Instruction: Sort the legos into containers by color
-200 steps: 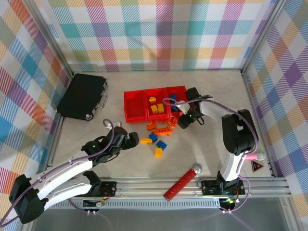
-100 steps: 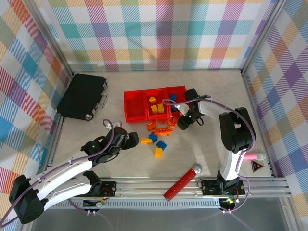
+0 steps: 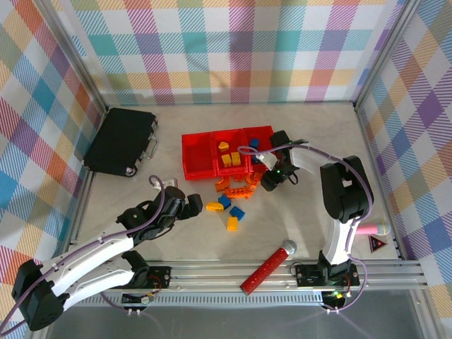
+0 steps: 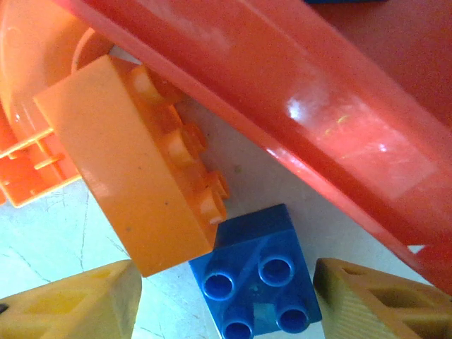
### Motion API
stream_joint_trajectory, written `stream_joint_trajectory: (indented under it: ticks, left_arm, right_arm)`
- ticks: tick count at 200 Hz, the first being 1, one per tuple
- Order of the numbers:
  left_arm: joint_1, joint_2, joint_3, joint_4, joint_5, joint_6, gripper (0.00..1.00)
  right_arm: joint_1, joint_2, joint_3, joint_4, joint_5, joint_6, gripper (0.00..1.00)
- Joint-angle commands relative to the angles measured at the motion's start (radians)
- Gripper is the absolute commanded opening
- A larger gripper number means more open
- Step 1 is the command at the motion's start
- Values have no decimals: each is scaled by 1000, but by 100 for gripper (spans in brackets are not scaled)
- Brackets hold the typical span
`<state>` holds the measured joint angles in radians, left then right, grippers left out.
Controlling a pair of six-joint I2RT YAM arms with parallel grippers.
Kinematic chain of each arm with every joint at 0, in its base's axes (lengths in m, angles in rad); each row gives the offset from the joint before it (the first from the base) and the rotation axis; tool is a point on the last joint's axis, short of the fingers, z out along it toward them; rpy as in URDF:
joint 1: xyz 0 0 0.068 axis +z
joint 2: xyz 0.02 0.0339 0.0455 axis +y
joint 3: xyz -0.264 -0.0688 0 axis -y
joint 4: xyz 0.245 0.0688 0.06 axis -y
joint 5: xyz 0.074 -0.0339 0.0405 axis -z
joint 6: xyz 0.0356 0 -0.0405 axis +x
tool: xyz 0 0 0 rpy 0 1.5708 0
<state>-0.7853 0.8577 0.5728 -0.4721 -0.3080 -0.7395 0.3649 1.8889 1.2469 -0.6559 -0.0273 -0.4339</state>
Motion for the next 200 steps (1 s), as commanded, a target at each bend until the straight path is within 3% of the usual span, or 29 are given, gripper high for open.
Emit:
stream_joint_trajectory:
  ticks: [1,161,200]
  left_arm:
    - [-13,-15,-7,-24,-19,3,100]
    - [-13,-32,-8,-37,-23,7,100]
    - [-14,-39,-16,-28,-26,6,100]
  right_arm:
    - [-7,20,38,-43,-9,16,64]
    - [-6,71,92,-115,30,60,52]
    - [-6,54,99,-143,28,67,40]
